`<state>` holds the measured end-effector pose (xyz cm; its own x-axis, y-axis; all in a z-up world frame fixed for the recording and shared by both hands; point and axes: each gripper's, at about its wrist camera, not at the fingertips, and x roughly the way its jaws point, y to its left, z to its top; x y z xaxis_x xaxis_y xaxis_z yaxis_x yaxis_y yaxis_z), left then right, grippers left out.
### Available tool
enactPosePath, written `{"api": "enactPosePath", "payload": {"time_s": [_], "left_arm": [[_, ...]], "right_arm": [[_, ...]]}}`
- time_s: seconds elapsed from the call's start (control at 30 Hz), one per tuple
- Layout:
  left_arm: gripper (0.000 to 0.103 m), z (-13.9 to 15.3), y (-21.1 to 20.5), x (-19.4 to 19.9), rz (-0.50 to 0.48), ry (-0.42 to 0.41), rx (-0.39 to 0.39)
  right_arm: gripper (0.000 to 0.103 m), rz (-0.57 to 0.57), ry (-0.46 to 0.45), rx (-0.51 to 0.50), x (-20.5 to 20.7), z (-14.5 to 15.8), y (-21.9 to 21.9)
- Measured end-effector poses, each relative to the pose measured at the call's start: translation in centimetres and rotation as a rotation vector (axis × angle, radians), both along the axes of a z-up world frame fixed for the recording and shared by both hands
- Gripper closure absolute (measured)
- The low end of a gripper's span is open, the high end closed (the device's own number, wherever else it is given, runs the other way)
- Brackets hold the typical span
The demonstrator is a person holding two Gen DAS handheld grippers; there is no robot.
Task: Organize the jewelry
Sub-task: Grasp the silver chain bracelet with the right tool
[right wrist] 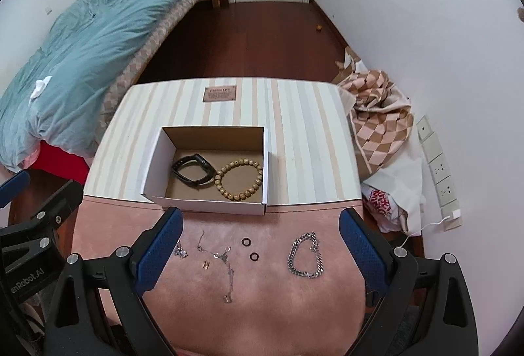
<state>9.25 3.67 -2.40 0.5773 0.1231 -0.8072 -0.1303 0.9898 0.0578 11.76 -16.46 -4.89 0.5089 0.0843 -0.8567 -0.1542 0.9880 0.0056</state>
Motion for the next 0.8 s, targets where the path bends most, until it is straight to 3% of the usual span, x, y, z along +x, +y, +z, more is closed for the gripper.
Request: {"api": "enactPosePath", "payload": {"time_s": [0.33, 0.5, 0.63, 0.8], "left_arm": [[0.000, 3.0, -0.3, -3.7, -0.011, -0.060, -0.011], [0.000, 2.9, 0.1, -4.8, 0.017, -0.046, -0.035], [0.000, 0.7, 0.3, -5.3, 0.045, 0.009, -0.037], [0.000, -3.8, 0.3, -5.1, 0.054, 0.089, -0.030]], "right_arm": [[0.006, 0.004, -0.076, 0.021, -4.3, 3.5, -0.4], [0.006, -0.010, -0.073, 0.071, -5.5, 3.7, -1.1], [0.006, -0.054, -0.035, 0.101, -6.2, 1.6, -2.6], [0.006, -0.152, 0.073, 0.141, -5.7, -3.6, -6.2]]}}
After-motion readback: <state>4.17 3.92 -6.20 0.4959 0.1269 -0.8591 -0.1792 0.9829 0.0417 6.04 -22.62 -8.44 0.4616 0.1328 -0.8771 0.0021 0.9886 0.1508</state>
